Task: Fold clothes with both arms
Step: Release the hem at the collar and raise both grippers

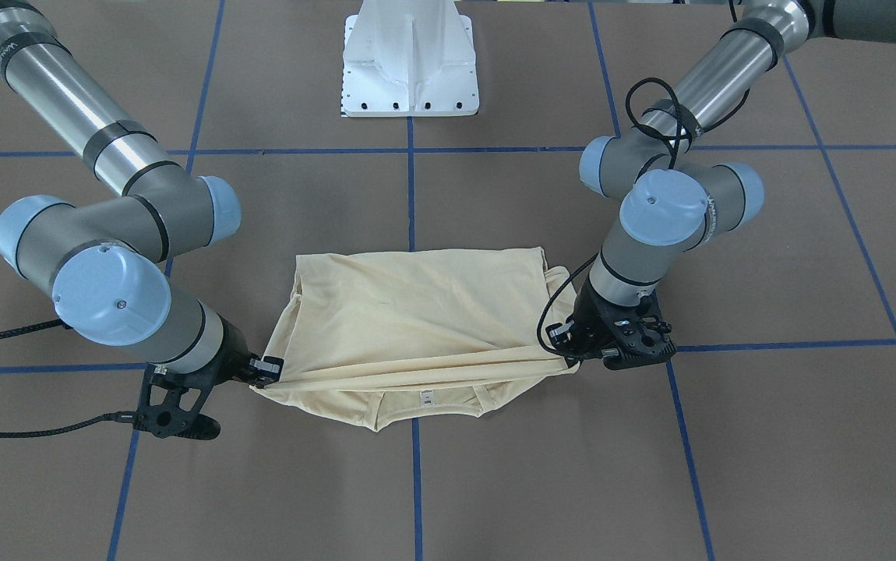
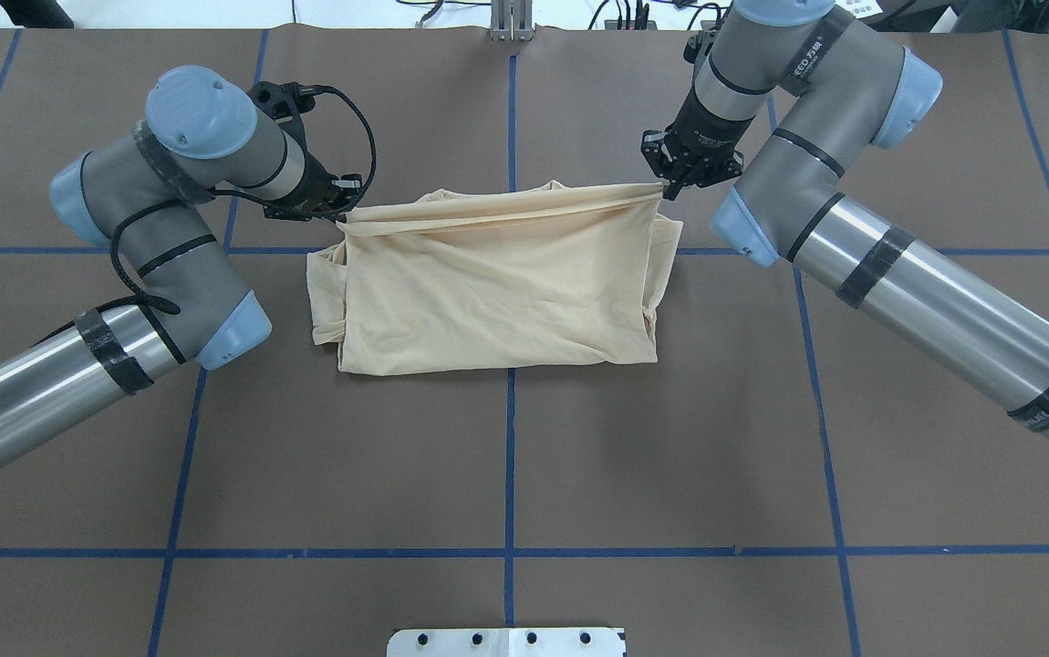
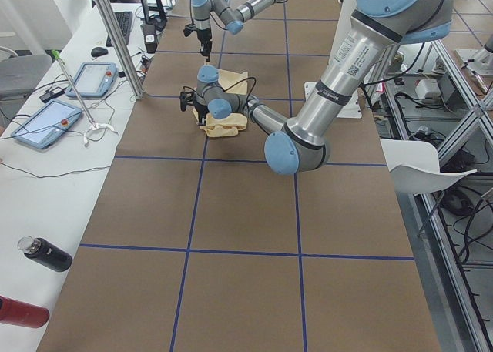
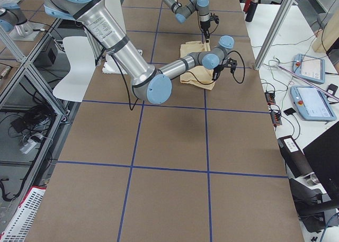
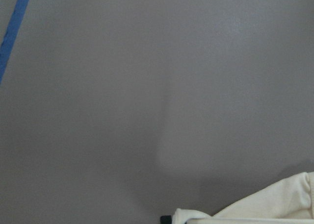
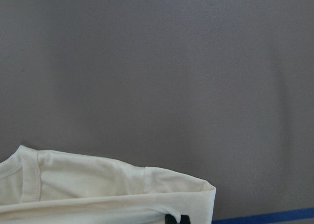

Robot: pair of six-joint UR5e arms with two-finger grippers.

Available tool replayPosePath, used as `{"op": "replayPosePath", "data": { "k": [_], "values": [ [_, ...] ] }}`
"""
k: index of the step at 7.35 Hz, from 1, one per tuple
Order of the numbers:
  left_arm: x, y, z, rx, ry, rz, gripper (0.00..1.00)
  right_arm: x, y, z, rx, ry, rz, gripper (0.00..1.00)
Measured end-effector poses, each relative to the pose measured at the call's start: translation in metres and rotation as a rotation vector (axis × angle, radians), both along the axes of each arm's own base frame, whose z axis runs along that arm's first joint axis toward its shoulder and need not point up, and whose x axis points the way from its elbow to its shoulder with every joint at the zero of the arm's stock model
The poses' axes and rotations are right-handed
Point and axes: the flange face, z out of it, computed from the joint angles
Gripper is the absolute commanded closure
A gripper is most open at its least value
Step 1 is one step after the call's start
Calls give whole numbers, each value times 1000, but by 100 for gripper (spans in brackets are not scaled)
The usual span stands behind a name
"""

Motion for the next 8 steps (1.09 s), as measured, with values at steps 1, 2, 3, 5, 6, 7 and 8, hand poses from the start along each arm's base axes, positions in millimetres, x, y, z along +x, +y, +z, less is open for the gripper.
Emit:
{"op": "replayPosePath", "data": {
  "k": [1,2,3,5,6,7,8],
  "values": [
    [0,3,-4,3,6,2,100,-1,-3,0,5,9,8,100],
    [0,4,-6,5,9,3,100,-5,-7,3,17,11,14,100],
    [1,6,-6,5,10,5,100,-9,-12,11,36,4,18,100],
    [3,9,-2,2,6,8,100,-13,-15,20,51,-5,21,100],
    [3,9,0,0,3,8,100,-14,-14,21,52,-6,20,100],
    [4,8,4,-3,-2,9,100,-15,-13,23,51,-5,18,100],
    [6,8,9,-7,-9,12,100,-17,-12,24,52,-5,14,100]
  ]
}}
